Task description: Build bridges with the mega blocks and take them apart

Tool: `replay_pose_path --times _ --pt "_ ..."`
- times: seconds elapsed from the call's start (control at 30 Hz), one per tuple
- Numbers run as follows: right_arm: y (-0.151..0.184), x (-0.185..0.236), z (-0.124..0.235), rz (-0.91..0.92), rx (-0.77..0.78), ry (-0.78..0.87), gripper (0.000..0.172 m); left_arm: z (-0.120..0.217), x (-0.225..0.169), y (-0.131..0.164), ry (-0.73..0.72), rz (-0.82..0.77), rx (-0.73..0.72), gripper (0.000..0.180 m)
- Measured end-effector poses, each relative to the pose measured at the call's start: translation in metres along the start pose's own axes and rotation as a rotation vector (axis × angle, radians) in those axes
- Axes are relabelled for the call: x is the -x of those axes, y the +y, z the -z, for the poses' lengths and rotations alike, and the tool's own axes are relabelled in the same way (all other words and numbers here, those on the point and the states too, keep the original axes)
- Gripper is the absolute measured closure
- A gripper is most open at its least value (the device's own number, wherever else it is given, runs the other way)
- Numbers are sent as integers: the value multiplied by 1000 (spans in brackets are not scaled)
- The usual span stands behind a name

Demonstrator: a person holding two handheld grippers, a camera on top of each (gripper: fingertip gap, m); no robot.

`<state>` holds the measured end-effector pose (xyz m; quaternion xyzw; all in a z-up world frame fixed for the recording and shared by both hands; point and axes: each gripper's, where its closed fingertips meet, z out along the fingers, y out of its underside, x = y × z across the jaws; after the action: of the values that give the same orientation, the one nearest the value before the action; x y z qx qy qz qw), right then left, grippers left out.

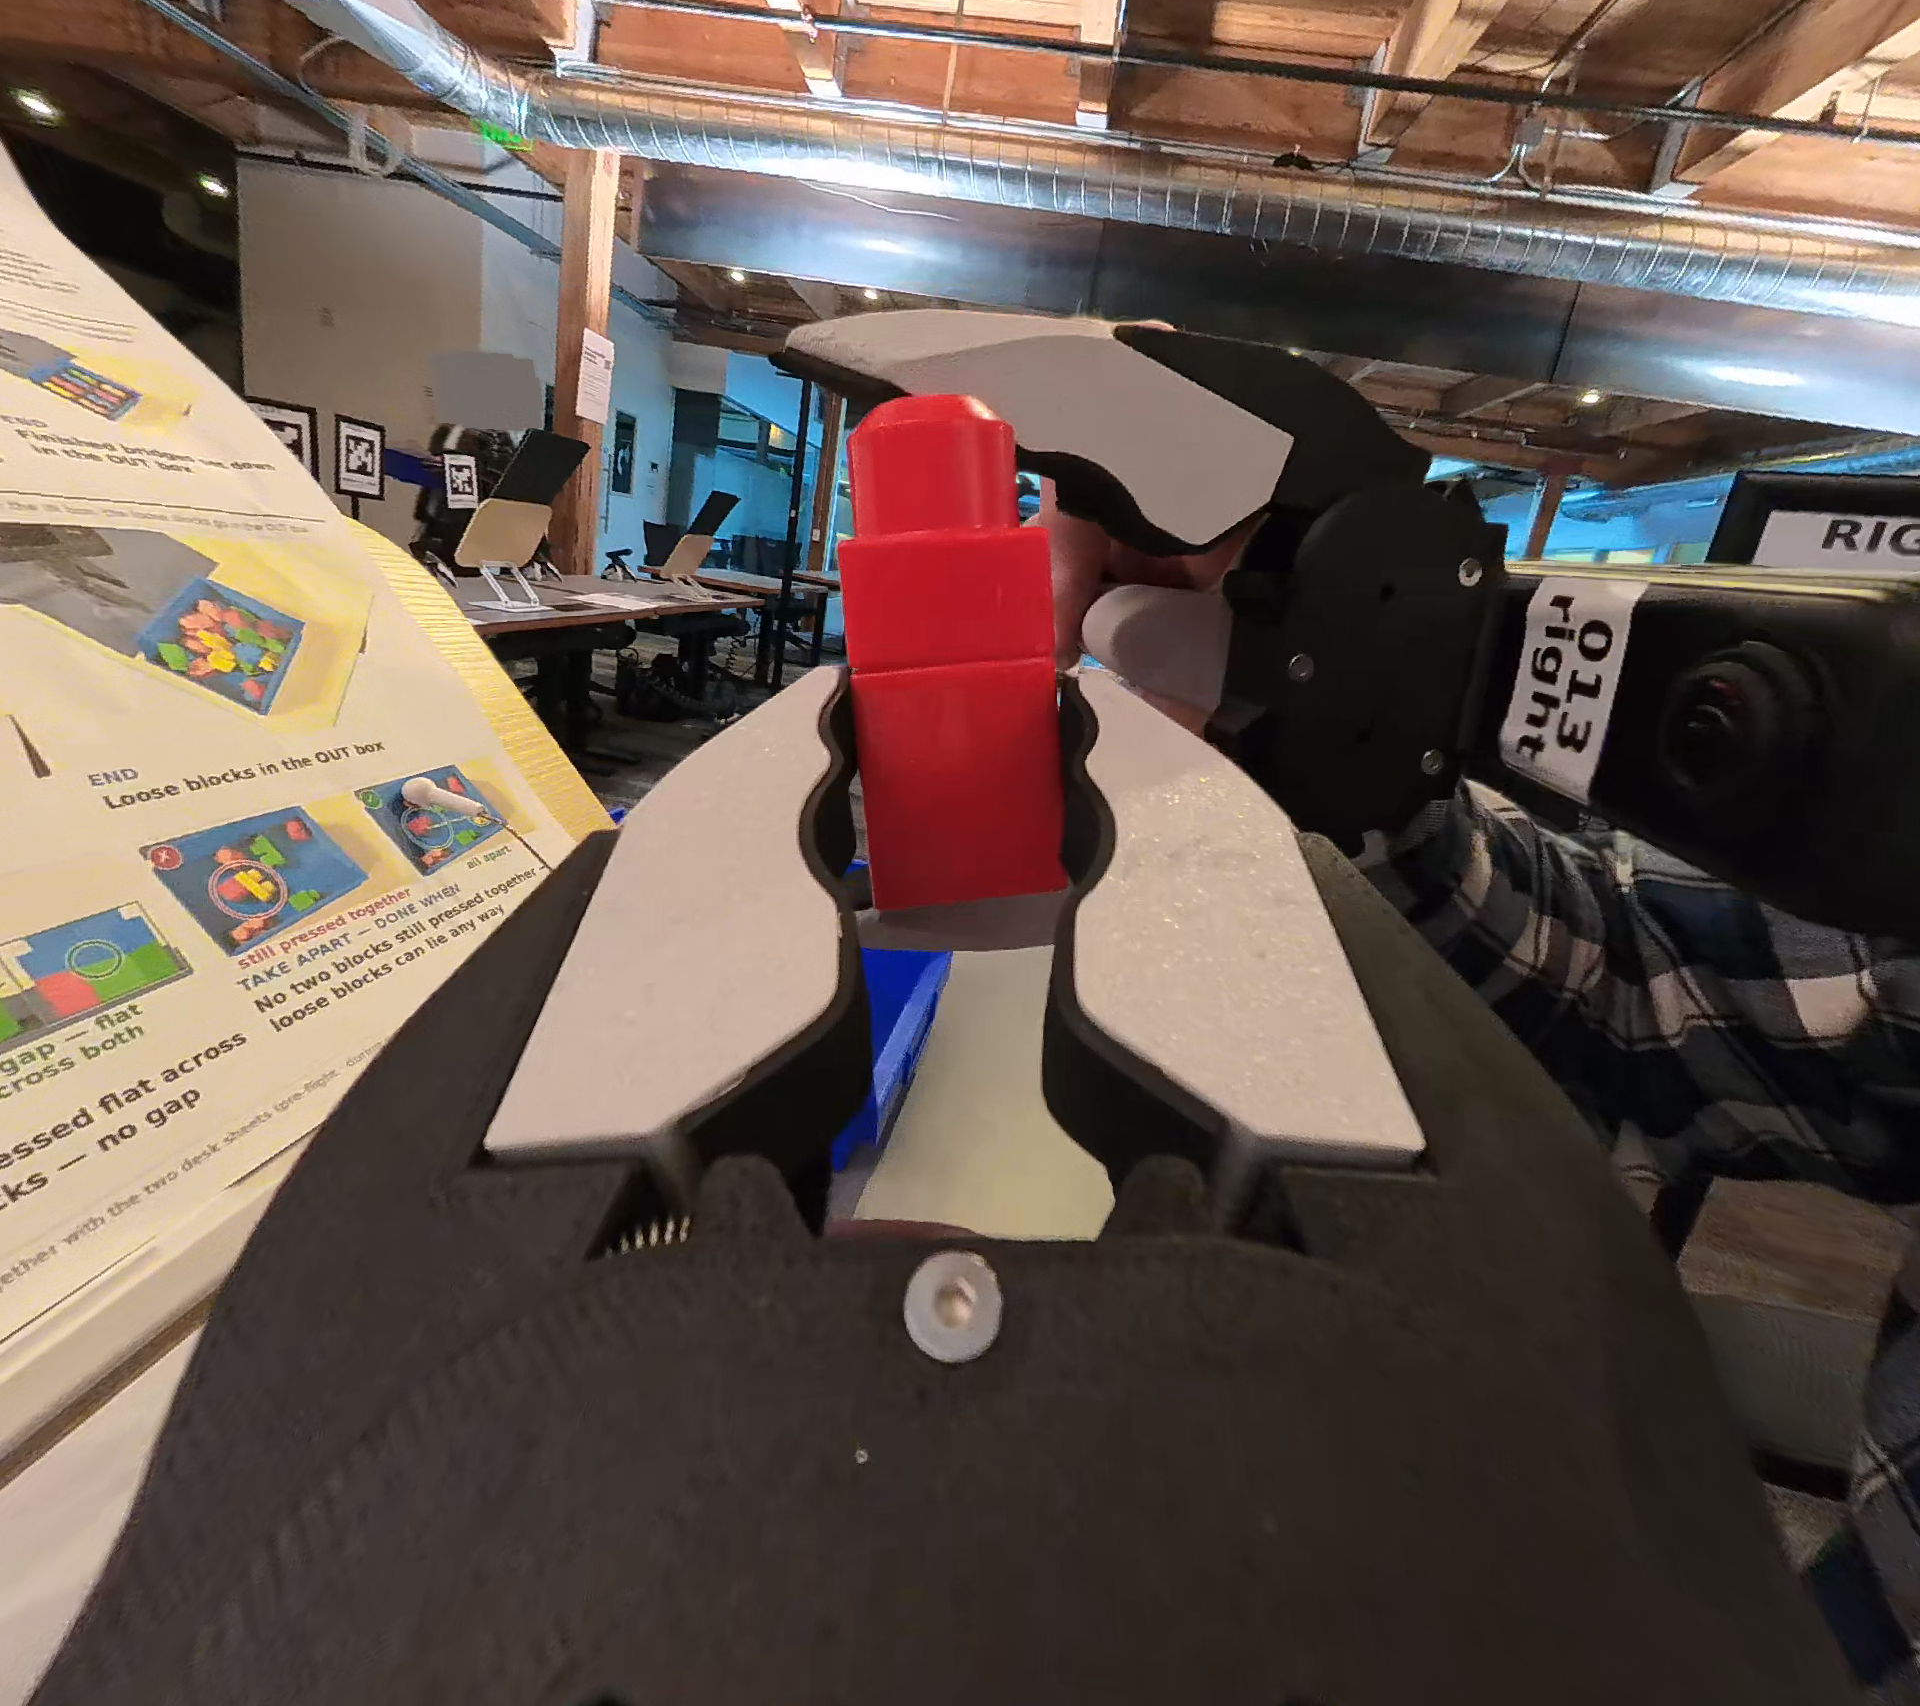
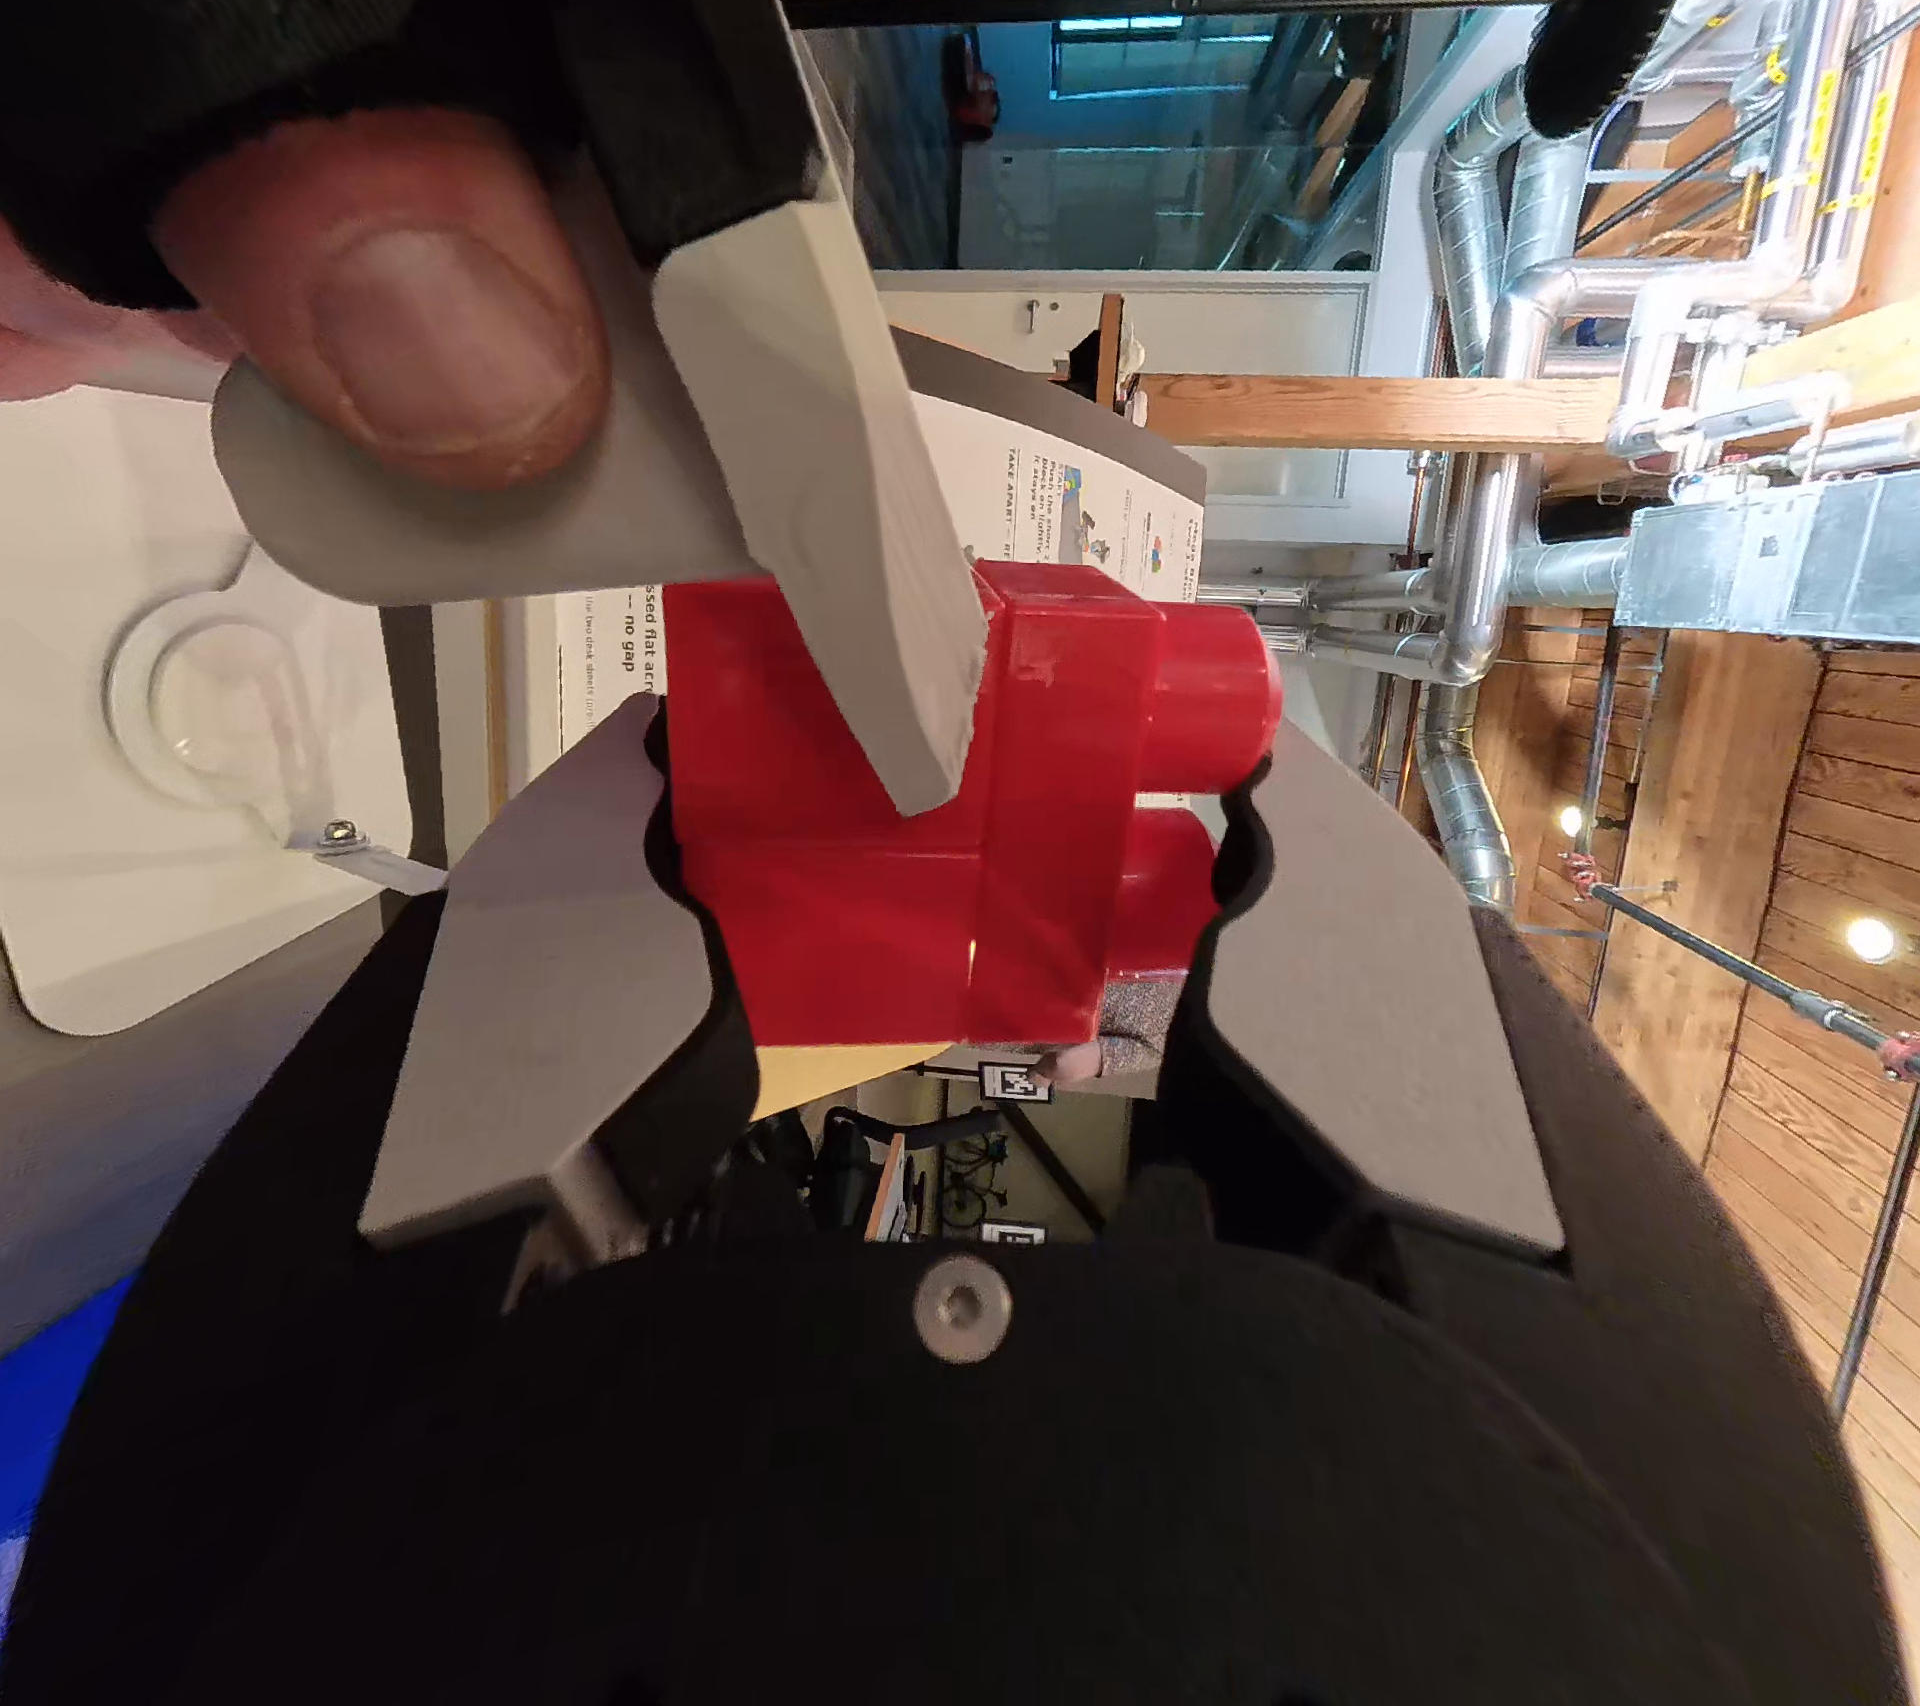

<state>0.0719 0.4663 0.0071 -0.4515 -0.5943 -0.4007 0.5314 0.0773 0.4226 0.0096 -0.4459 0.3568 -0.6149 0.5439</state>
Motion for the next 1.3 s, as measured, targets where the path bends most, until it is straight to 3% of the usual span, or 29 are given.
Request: replay_pose_path --times 0.3,0.57,0.97,1.3 --pt "3 0 -1 -42 3 -22 73 0 -2 -1 17 0 -6 143" --pt "30 -8 11 -115 27 9 73 6 0 -15 14 -8 -24 136" --pt "39 -1 39 -133 61 32 73 -7 -18 1 64 5 47 128" --pt "35 5 38 -105 82 23 73 -12 -33 5 103 8 93 124"
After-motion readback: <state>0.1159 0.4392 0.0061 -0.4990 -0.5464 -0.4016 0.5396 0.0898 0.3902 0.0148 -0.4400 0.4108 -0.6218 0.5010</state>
